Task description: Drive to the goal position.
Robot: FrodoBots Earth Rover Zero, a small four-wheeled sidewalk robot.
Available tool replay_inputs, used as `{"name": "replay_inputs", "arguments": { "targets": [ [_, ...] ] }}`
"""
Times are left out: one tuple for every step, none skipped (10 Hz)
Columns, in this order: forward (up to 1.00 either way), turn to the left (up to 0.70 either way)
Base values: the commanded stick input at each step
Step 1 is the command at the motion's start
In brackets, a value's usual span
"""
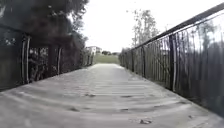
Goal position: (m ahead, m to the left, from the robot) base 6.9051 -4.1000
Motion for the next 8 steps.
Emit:
{"name": "replay_inputs", "arguments": {
  "targets": [
    [0.69,0.0],
    [0.7,0.0],
    [0.69,0.0],
    [0.69,0.0],
    [0.69,0.0],
    [0.69,0.0],
    [0.7,0.0],
    [0.69,0.0]
  ]
}}
